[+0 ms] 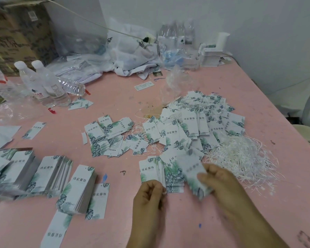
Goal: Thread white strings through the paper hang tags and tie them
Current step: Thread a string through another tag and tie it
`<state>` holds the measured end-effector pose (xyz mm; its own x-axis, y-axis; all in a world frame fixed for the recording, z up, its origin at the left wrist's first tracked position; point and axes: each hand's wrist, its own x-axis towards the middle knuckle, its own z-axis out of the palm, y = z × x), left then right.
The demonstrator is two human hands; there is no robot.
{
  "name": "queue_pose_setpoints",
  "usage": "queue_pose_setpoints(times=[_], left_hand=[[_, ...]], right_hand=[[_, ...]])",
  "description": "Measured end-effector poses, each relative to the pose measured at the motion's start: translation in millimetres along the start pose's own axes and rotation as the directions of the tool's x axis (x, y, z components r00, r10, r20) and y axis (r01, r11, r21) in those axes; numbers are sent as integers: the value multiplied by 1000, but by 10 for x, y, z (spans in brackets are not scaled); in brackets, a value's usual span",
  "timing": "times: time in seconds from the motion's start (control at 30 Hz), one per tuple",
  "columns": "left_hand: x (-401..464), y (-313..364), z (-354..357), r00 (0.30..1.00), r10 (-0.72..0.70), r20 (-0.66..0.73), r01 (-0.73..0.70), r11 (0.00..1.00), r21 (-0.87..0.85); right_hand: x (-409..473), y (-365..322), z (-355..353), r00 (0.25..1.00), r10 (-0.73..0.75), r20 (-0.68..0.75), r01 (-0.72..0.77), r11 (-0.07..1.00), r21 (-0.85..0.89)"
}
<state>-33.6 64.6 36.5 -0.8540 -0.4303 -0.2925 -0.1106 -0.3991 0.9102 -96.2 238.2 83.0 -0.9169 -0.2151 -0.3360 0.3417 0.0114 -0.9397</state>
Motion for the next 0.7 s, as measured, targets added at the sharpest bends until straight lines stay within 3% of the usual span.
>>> queue_pose_setpoints(times=[0.2,0.27,0.33,0.37,0.53,0.7], left_hand=[[15,-101,-36,998,63,-23,-60,993,105],[29,-164,-108,994,92,-60,-80,980,185],[68,-245,-196,983,149,-106,-113,950,290],[96,-266,-244,973,197,-119,-137,911,388],[237,-205,-358,947,231,-222,-111,886,450],[412,-37,-453,977,180,-115,-70,777,625]], right_hand=[[858,-764,-133,973,-130,-190,120,991,-62],[1108,-852,-133,960,-160,-230,90,953,-291],[1165,-810,-119,915,-290,-281,74,805,-589],[1108,-741,-99,890,-358,-281,110,769,-630],[536,6,127,920,-342,-190,177,796,-578],[341,356,260,910,-363,-198,149,735,-661]])
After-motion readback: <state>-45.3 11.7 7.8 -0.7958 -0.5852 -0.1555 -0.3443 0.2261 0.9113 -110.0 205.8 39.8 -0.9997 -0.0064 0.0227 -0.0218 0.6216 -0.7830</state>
